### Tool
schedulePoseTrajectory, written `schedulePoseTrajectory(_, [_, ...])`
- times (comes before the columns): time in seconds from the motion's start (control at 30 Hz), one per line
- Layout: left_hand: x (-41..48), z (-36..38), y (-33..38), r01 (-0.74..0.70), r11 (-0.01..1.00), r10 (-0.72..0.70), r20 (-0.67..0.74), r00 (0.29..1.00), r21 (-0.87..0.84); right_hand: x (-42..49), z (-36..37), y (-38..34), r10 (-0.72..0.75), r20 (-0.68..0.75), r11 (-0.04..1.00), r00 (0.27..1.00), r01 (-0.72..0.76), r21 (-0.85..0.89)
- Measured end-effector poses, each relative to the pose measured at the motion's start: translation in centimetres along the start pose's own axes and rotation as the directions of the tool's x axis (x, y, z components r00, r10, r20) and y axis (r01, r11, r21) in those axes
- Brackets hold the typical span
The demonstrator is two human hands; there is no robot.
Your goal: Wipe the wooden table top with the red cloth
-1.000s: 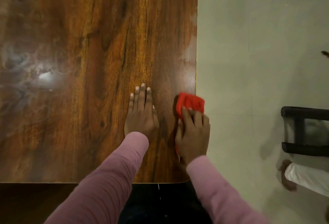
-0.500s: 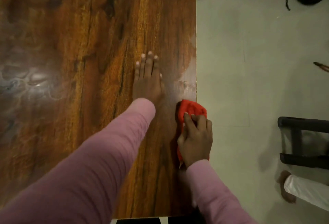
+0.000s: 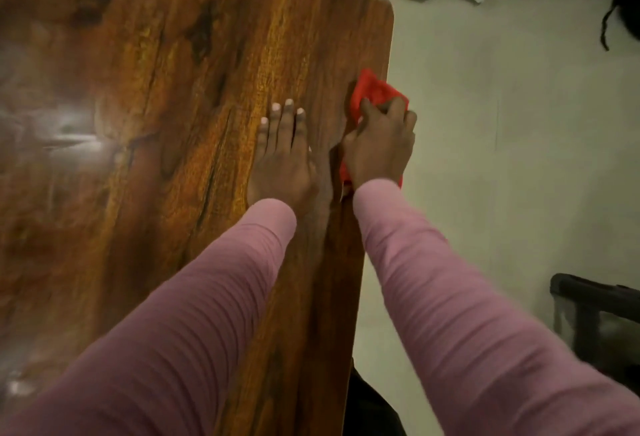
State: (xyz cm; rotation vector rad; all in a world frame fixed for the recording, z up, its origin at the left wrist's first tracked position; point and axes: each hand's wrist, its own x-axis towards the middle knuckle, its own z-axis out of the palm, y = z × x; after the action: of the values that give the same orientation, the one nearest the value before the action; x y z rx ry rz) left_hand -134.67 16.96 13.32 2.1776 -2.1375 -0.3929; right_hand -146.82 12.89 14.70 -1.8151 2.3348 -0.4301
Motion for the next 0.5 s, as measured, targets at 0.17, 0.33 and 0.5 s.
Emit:
schedulePoseTrajectory(0.17, [-0.1,0.3,-0.2,-0.001,1.000,0.000,0.017,1.000,0.018,7.1,0.9,-0.6,-0.007,-0.020,0.997,1.000,0.008,0.073])
schedulePoseTrajectory(0.33, [0.1,0.2,-0.1,0.004,1.000,-0.003,0.015,1.000,-0.024,12.9,1.4,-1.3,-0.016,-0.051,0.993,0.999,0.022,0.120])
schedulePoseTrajectory(0.5, [0.2,-0.4,0.1,0.009,0.998,-0.007,0.029,1.000,-0.062,16.1,1.9,-2.7,-0.009,-0.065,0.992,0.998,0.017,0.125])
